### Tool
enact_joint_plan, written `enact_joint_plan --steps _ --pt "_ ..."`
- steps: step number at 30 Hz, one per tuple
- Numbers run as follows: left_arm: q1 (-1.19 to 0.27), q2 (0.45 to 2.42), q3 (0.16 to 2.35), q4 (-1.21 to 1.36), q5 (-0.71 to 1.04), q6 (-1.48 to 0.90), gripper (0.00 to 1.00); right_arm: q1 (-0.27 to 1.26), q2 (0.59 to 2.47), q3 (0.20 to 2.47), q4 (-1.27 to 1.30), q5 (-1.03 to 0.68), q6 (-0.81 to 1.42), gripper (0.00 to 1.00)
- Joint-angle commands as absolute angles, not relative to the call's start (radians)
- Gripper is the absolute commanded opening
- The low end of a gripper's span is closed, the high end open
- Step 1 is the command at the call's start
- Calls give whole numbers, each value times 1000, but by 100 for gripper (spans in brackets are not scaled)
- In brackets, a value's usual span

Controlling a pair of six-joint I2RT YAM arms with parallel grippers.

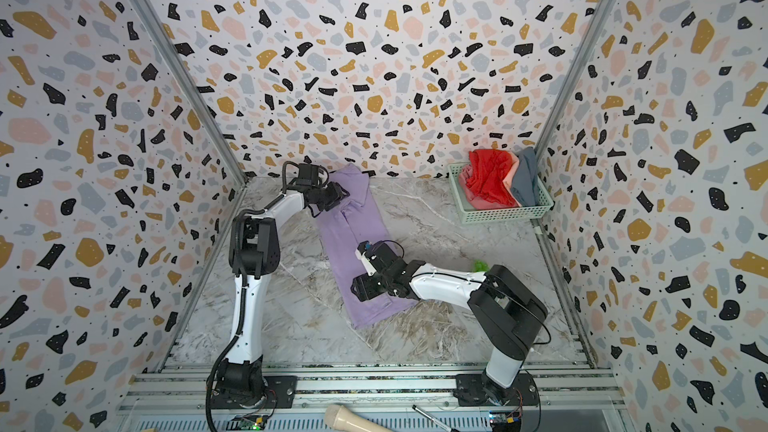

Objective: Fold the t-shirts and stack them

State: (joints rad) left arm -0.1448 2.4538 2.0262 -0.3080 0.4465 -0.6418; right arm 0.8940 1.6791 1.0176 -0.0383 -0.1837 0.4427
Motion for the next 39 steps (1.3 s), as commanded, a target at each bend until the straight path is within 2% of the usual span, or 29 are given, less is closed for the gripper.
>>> enact_joint_plan --steps 1,6,13,19,23,28,35,39 --pt "-126 2338 1930 -319 399 -600 57 876 1666 1069 -74 -100 394 71" --pt "-133 2332 1852 -285 363 -620 57 847 1771 1087 -50 -94 347 70" --pt "-154 2412 1913 -306 336 -619 57 859 1871 1075 -13 -153 348 65" --pt "-211 2495 1988 -331 391 -605 57 960 1909 1042 -4 -209 374 63" --pt "-260 2517 2009 -368 408 -574 57 1040 1937 1086 -94 -182 343 62" --pt "-266 2465 1901 -322 398 -576 57 1058 1916 1063 -100 -133 366 63" --pt "-246 2427 1888 -357 320 -605 57 1033 1883 1047 -156 -77 336 63" --pt "-243 2422 1888 -352 331 -617 57 1037 1837 999 -150 -88 352 63"
